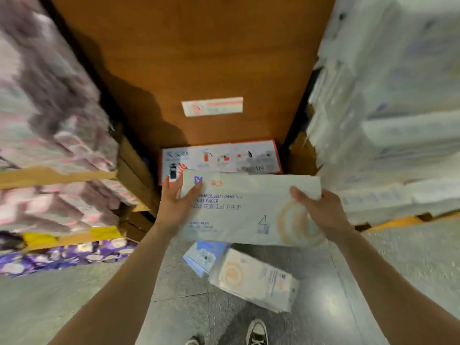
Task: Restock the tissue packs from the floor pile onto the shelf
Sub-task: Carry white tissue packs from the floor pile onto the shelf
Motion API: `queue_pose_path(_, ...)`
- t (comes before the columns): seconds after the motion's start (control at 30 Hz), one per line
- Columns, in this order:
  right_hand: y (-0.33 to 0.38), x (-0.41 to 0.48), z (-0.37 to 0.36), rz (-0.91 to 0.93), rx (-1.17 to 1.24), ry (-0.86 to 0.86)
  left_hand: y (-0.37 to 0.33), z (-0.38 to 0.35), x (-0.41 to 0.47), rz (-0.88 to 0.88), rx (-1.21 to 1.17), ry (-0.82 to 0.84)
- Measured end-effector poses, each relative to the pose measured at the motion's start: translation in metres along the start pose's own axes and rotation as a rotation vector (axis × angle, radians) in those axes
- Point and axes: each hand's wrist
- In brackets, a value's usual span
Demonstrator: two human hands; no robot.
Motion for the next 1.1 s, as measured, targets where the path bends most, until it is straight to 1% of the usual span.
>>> queue_pose_path(0.03,0.027,-0.011,0.003,0.042,-0.024,0.024,-0.025,0.019,-0.003,0.013,-0.048,-0.023)
queue_pose_path(0.1,0.076,-0.037,0.007,0.110,-0.062,0.085,-0.075,0.055,-0.017,0.019,-0.164,-0.010)
queue_pose_path(0.17,0.116,-0.066,0.003,0.160,-0.087,0.170,-0.115,0.093,-0.038,0.015,-0.194,-0.059)
queue_pose_path(0.23,0.148,-0.095,-0.008,0.220,-0.101,0.245,-0.139,0.130,-0.065,0.016,-0.192,-0.188)
queue_pose_path(0.3,0.171,-0.129,-0.029,0.289,-0.139,0.331,-0.147,0.170,-0.100,0.038,-0.149,-0.319)
queue_pose_path(0.37,0.187,-0.164,-0.058,0.367,-0.176,0.424,-0.150,0.210,-0.140,0.056,-0.119,-0.412)
queue_pose_path(0.43,0.195,-0.206,-0.094,0.458,-0.199,0.520,-0.144,0.248,-0.188,0.074,-0.116,-0.552)
queue_pose_path(0.5,0.197,-0.255,-0.137,0.527,-0.231,0.620,-0.143,0.284,-0.239,0.091,-0.112,-0.686)
queue_pose_path(0.6,0.195,-0.335,-0.209,0.619,-0.278,0.774,-0.138,0.347,-0.320,0.093,-0.126,-0.840)
queue_pose_path(0.7,0.189,-0.435,-0.286,0.728,-0.334,0.909,-0.134,0.418,-0.409,0.073,-0.139,-1.025)
queue_pose_path(0.77,0.179,-0.509,-0.333,0.788,-0.349,0.989,-0.133,0.467,-0.471,0.052,-0.101,-1.132)
queue_pose_path(0.93,0.132,-0.682,-0.433,0.857,-0.382,1.188,-0.148,0.574,-0.622,0.029,0.011,-1.338)
queue_pose_path(1.1,0.070,-0.824,-0.521,0.902,-0.398,1.371,-0.145,0.646,-0.751,0.059,0.093,-1.547)
Point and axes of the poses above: each hand's wrist, its own x-axis towards the middle knuckle, its own z-axis out of the back of the hand, y = z × x, and after that the axes turned 12 degrees about -z, right-handed
